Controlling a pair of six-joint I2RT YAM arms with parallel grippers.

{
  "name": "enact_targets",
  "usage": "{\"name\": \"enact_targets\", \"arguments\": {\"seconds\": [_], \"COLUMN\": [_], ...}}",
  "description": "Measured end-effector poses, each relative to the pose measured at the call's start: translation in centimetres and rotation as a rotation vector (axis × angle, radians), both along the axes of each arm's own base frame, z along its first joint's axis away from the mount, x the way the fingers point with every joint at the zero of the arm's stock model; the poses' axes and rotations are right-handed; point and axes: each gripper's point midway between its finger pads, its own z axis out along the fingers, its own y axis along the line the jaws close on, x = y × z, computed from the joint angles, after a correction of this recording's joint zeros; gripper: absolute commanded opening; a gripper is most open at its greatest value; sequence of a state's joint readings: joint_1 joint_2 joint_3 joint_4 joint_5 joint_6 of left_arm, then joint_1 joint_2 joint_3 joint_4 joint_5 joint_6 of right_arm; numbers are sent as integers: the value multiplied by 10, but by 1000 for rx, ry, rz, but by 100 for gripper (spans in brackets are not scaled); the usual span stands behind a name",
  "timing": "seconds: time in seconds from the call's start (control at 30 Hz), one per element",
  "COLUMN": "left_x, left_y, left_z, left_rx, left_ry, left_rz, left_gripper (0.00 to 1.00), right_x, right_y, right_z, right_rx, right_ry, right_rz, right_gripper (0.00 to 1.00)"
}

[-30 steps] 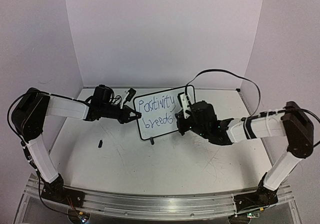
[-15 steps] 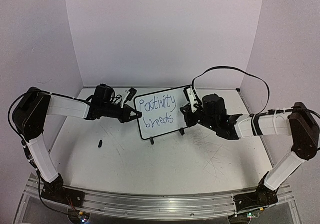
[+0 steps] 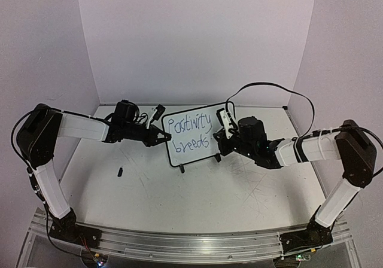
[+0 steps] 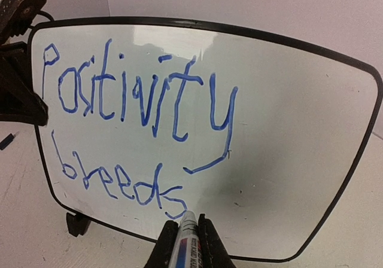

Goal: Write a sentence on the whiteboard

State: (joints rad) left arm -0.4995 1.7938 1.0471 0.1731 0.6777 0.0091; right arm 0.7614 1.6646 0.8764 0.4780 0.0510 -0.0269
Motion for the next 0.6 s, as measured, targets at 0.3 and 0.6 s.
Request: {"name": "enact_targets", "arguments": {"seconds": [0.3, 0.6], "left_x": [0, 0], "left_y": [-2, -2], "left_z": [1, 1], "left_rx": [-1, -1], "left_ry": [-1, -2], "left_rz": [-2, -3], "left_gripper": [0, 0], "right_x": [-1, -2], "right_y": [1, 3], "right_z": [1, 1], "right_rx": [3, 3], "right_ry": [-3, -4], "right_rz": [3, 4], "right_gripper": [0, 0]}}
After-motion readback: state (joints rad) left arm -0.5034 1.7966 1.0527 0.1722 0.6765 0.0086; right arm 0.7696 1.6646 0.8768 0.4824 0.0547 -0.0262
